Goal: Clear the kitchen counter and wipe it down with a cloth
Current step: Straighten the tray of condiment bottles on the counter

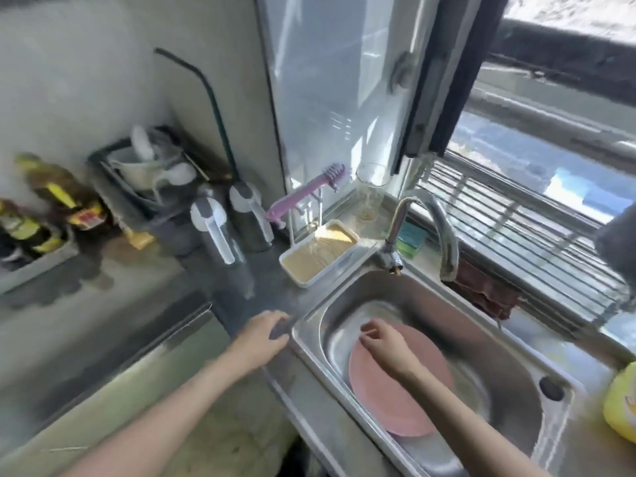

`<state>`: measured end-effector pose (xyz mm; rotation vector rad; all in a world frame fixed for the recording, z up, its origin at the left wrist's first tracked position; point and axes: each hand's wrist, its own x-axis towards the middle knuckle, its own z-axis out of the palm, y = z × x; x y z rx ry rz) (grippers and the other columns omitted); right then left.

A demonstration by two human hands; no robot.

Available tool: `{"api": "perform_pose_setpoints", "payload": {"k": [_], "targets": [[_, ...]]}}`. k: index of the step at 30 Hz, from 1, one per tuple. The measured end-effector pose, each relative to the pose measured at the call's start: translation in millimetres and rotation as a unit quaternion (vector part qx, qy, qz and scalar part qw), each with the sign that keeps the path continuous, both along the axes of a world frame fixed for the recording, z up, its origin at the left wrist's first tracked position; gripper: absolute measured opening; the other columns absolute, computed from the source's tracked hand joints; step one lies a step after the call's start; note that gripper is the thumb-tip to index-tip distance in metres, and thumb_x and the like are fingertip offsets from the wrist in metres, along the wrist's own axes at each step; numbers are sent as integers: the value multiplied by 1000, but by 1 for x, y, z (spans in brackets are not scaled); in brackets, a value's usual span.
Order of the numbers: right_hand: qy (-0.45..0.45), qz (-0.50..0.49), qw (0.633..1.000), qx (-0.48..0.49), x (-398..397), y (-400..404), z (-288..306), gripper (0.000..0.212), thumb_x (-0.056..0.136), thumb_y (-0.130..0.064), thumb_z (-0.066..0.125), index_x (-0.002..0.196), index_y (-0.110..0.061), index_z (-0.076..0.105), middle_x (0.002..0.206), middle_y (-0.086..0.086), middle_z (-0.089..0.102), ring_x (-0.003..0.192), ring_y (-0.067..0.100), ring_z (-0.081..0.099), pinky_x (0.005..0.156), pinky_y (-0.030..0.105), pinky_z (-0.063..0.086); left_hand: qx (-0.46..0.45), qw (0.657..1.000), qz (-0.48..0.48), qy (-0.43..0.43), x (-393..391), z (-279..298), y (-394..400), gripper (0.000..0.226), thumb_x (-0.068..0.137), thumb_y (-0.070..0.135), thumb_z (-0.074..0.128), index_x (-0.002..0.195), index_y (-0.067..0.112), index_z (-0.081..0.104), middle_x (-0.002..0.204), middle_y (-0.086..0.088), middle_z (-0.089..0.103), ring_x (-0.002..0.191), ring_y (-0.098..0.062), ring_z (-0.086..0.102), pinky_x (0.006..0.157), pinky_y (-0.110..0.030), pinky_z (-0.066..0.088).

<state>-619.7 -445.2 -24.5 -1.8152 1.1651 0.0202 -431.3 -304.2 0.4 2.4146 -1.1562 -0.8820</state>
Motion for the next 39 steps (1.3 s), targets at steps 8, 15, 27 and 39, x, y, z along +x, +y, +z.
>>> {"api": "perform_pose_setpoints", "payload": {"k": [8, 15, 27, 39], "targets": [[-47, 147, 988, -8, 130, 61, 25, 26, 86, -10, 53, 112, -9, 59, 99, 6, 61, 88, 18, 57, 78, 29, 45, -40, 981, 192, 14, 75, 16, 119, 33, 85, 17, 58, 118, 11, 55, 121, -3, 60, 103, -15, 57, 78, -17, 36], [-28, 220, 974, -50, 238, 136, 27, 6, 86, -9, 53, 85, -11, 58, 89, 9, 63, 84, 23, 58, 72, 28, 43, -44, 960, 276, 29, 155, 9, 220, 32, 83, 17, 59, 115, 13, 58, 119, 0, 61, 99, -12, 58, 85, -20, 42], [-87, 228, 969, 39, 402, 253, 39, 22, 90, -11, 54, 112, -9, 56, 93, 2, 61, 83, 15, 55, 60, 17, 41, -100, 926, 355, 84, 297, 2, 332, 30, 83, 16, 62, 87, 42, 46, 108, 2, 57, 90, -10, 58, 84, -23, 43], [-80, 274, 958, 38, 533, 261, 48, 29, 90, -16, 52, 120, -13, 50, 114, 4, 62, 100, 15, 55, 75, 23, 41, -103, 898, 416, 100, 377, -5, 321, 41, 85, 11, 60, 125, 9, 48, 126, -10, 53, 104, -21, 57, 84, -23, 39]]}}
